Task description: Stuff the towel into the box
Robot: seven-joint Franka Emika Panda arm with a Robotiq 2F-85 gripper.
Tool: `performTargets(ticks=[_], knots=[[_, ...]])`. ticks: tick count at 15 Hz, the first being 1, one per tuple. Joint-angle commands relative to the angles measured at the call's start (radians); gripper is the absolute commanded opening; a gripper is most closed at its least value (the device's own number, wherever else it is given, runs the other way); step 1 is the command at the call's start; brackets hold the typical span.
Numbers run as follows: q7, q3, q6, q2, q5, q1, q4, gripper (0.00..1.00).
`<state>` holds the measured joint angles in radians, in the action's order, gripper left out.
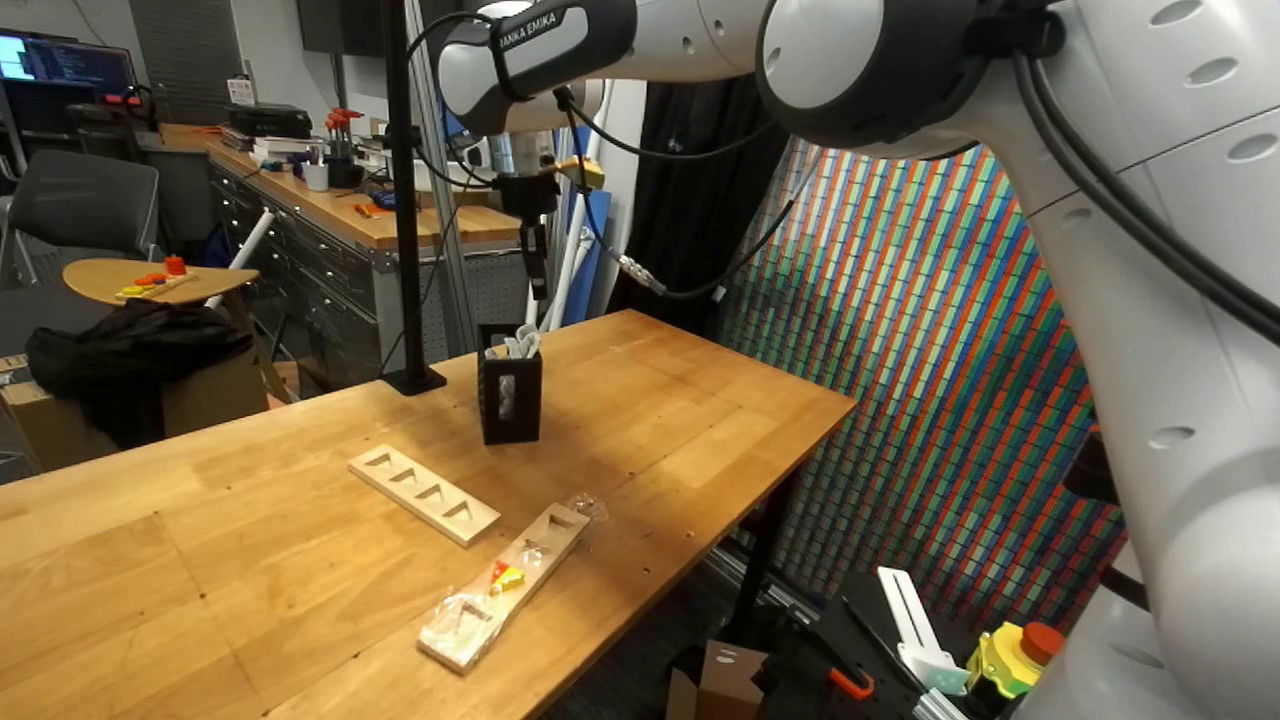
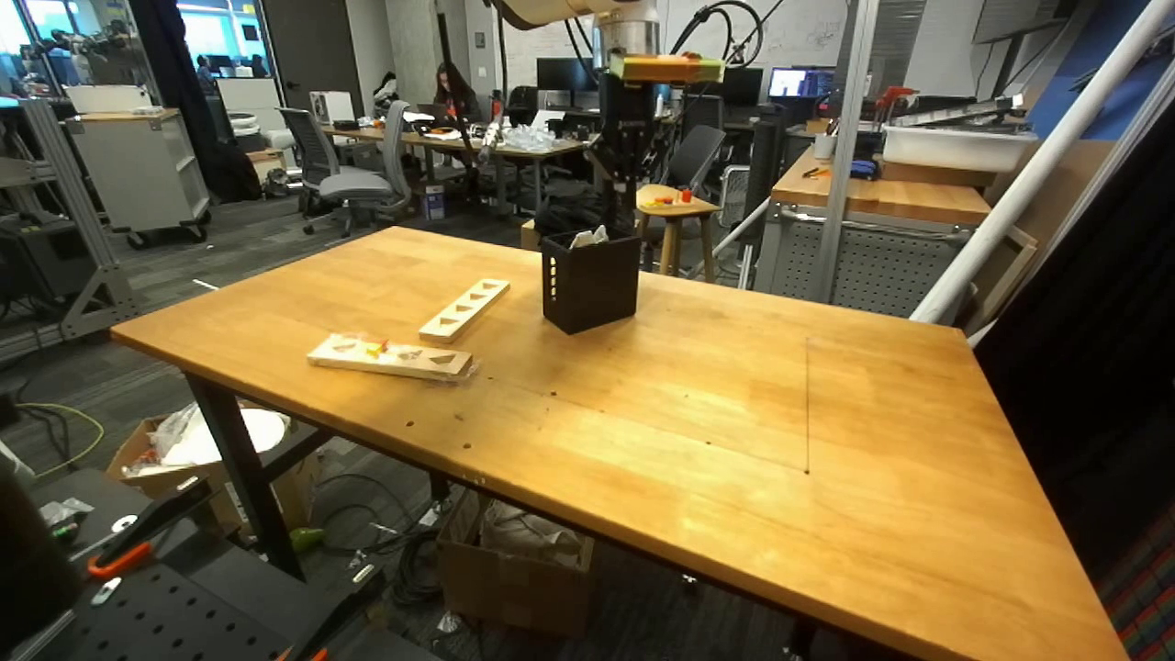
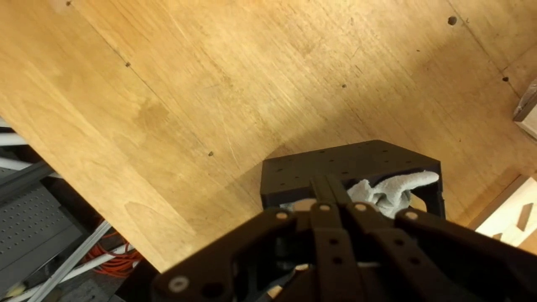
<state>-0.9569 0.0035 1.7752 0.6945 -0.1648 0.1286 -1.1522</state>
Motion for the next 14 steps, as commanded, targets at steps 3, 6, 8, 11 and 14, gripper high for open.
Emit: performTargets(ticks=[3,6,8,11,14], knots=[[0.066,0.004,0.038,-0.065,-0.003,-0.023,-0.137,0.02],[0.098,0.009,0.065,-0.080,0.001,-0.030,-0.189,0.02],[0.116,0.014,0.082,-0.086,0.002,-0.035,-0.215,0.02],[0.135,0.020,0.093,-0.091,0.001,-0.044,-0.239,0.02],[0.140,0.029,0.093,-0.086,0.001,-0.050,-0.246,0.02]])
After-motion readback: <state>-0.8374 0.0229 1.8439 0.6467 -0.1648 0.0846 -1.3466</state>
